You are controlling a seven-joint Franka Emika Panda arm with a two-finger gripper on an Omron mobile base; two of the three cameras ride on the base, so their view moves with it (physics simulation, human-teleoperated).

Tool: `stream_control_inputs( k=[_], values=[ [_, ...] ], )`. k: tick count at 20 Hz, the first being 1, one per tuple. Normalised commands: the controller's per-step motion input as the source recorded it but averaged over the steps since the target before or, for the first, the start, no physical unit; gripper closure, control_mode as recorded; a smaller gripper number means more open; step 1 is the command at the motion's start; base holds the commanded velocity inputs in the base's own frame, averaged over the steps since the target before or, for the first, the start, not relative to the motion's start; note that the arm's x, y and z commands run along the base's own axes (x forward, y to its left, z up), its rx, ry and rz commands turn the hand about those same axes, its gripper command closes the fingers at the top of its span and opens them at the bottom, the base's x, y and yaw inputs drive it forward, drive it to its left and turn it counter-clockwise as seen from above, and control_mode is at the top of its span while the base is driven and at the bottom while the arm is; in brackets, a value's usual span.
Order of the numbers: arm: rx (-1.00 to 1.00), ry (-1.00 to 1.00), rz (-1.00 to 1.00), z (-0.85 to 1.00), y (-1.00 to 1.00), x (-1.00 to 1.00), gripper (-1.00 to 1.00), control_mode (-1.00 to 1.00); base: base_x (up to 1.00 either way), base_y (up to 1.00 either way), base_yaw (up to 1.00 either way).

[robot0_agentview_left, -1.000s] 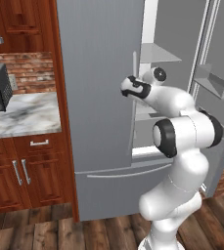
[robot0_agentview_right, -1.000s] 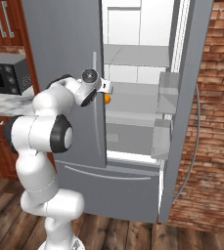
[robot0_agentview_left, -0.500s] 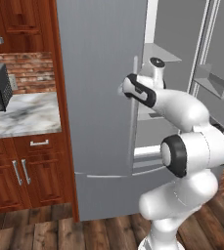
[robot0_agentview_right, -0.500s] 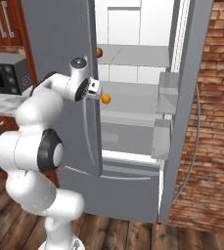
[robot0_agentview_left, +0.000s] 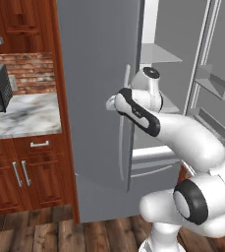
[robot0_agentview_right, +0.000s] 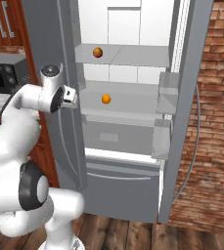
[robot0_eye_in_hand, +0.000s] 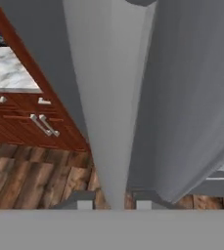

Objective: Retrieve the peach and orange from the fridge and place them into the bowl on the dining table.

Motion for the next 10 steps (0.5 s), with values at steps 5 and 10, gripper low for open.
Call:
stream_control_inputs(
  k=[5,10],
  values=[
    [-0.12,-0.24,0.01,0.15,0.73,-1.0,1.0,-1.0,0.0,0.0,0.0],
    [-0.06,-0.39,0.0,0.7,0.08,-1.0,1.0,-1.0,0.0,0.0,0.0]
  ],
)
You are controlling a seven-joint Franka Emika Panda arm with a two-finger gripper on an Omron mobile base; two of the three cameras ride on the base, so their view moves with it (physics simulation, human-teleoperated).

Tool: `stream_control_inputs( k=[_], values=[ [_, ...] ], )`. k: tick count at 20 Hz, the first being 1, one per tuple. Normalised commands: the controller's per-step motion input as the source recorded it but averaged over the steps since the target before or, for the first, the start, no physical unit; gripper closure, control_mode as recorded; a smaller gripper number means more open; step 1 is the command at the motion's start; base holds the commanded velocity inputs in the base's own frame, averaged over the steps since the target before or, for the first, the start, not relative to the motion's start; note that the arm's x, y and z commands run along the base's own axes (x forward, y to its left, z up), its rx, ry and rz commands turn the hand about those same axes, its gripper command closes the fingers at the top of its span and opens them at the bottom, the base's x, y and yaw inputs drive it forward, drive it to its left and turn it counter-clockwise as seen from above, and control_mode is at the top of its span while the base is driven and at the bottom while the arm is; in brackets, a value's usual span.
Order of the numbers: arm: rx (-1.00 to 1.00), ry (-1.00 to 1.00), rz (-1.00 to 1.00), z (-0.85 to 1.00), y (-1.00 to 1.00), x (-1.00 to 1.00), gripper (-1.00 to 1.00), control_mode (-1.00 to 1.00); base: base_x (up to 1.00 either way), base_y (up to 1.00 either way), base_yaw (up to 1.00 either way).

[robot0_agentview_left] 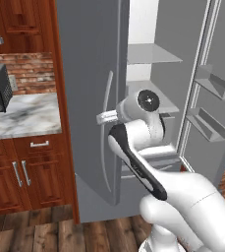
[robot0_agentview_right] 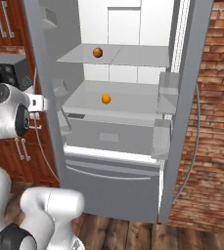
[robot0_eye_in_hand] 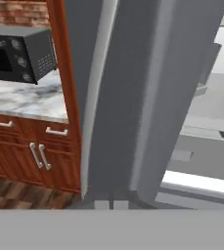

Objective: Retrieve the peach and orange from the fridge and place them into the bowl on the dining table.

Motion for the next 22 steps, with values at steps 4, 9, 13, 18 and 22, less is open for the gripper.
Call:
stream_control_inputs(
  k=[4,9,13,18,22],
  values=[
    [0.0,-0.37,-0.04,0.87,-0.09,-1.0,1.0,-1.0,0.0,0.0,0.0],
    [0.0,-0.19,-0.05,0.83,-0.35,-0.99,1.0,-1.0,0.0,0.0,0.0],
    [0.0,-0.03,-0.03,0.7,-0.61,-0.73,1.0,-1.0,0.0,0.0,0.0],
    [0.04,0.04,0.0,0.48,-0.71,-0.33,1.0,-1.0,0.0,0.0,0.0],
    [0.04,0.18,0.0,0.15,-0.38,0.1,-1.0,-1.0,0.0,0.0,0.0]
  ],
)
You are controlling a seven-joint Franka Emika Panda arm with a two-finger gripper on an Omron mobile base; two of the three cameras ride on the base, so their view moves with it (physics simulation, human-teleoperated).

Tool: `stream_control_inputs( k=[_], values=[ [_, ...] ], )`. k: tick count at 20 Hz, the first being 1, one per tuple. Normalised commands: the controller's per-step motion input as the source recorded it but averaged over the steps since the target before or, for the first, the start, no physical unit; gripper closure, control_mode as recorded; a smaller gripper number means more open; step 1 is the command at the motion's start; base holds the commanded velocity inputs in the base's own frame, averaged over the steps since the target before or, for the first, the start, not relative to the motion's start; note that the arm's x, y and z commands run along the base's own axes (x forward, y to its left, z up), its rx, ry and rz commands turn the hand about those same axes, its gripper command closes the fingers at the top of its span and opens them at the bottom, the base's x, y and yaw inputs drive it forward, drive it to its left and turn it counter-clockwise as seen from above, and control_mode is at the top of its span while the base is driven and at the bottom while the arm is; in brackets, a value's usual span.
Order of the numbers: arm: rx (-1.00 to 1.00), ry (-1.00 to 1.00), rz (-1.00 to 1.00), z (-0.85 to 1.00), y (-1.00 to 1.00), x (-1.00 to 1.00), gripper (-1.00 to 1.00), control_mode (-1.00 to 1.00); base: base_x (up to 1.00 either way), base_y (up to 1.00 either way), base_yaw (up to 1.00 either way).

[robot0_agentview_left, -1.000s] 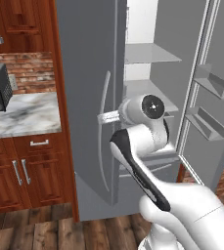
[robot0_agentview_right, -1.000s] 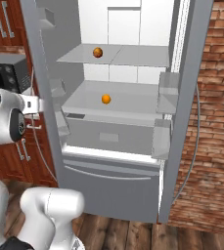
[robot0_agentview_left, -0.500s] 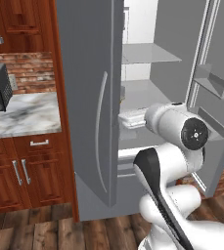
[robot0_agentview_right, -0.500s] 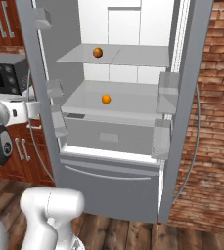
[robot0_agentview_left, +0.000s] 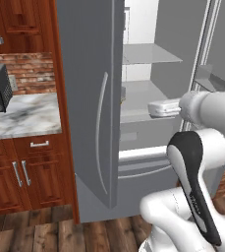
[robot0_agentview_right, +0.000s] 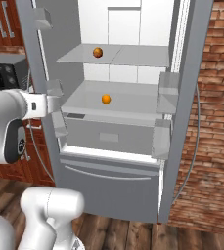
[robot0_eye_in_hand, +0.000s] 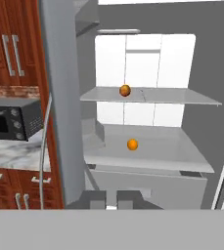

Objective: Retrieve the peach and orange from the fridge and place them into the bowl on the dining table.

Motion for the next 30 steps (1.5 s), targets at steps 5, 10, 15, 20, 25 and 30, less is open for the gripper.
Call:
stream_control_inputs(
  k=[5,10,15,20,25,30],
  values=[
    [0.0,0.05,0.0,0.0,0.0,0.32,-1.0,-1.0,0.0,0.0,0.0],
    [0.0,-0.07,0.02,-0.18,0.06,0.39,-1.0,-1.0,0.0,0.0,0.0],
    [0.01,-0.16,0.08,-0.1,0.0,0.4,-1.0,-1.0,0.0,0.0,0.0],
    [0.11,-0.02,0.0,0.0,-0.08,0.6,-1.0,-1.0,0.0,0.0,0.0],
    [0.11,0.01,0.0,0.04,0.0,0.76,-1.0,-1.0,0.0,0.0,0.0],
    [0.06,0.09,0.0,0.02,0.0,0.76,-1.0,-1.0,0.0,0.0,0.0]
  ],
)
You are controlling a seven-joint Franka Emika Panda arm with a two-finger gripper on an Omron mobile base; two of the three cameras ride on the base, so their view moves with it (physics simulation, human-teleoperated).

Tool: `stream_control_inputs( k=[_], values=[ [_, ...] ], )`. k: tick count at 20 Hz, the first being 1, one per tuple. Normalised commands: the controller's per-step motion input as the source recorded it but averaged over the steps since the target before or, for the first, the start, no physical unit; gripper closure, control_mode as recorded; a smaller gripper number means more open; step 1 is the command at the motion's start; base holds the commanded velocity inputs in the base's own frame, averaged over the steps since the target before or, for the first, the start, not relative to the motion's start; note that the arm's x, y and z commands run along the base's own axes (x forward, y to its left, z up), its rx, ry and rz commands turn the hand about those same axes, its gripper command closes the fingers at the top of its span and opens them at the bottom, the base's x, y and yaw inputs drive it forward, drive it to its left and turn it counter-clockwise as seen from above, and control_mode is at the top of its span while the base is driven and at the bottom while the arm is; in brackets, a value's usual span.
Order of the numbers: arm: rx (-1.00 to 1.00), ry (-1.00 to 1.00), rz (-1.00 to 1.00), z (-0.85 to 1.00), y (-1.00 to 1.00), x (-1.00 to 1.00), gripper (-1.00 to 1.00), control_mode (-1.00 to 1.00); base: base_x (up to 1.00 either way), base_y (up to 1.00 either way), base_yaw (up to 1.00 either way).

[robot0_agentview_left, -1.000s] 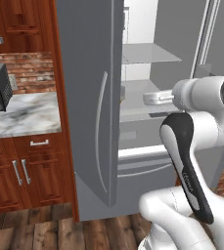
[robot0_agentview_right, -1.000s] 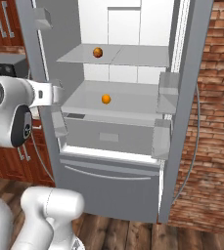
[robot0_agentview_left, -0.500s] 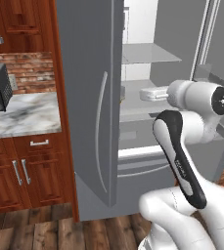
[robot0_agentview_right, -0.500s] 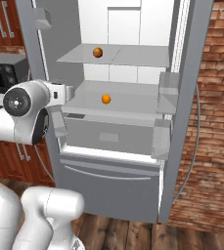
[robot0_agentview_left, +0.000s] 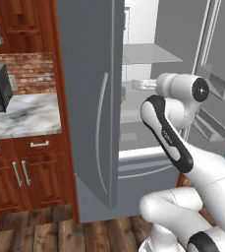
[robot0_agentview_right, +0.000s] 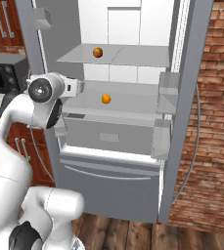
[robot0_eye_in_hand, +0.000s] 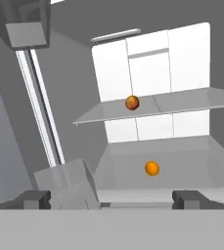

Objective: Retrieve the peach and orange from the fridge and place them into the bowl on the dining table.

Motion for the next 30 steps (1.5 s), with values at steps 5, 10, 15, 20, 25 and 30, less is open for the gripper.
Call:
stream_control_inputs(
  k=[5,10,15,20,25,30],
  values=[
    [0.03,0.12,0.0,0.03,0.0,0.76,-1.0,-1.0,0.0,0.0,0.0],
    [0.04,0.1,0.02,-0.01,0.0,0.76,-1.0,-1.0,0.0,0.0,0.0],
    [0.05,0.0,0.05,-0.02,0.15,0.55,-1.0,-1.0,0.0,0.0,0.0],
    [0.04,-0.01,0.05,-0.05,0.27,0.58,-1.0,-1.0,0.0,0.0,0.0],
    [0.05,0.0,0.07,-0.24,0.37,0.53,-1.0,-1.0,0.0,0.0,0.0],
    [0.01,0.0,0.1,-0.19,0.7,0.07,-1.0,-1.0,0.0,0.0,0.0]
  ],
)
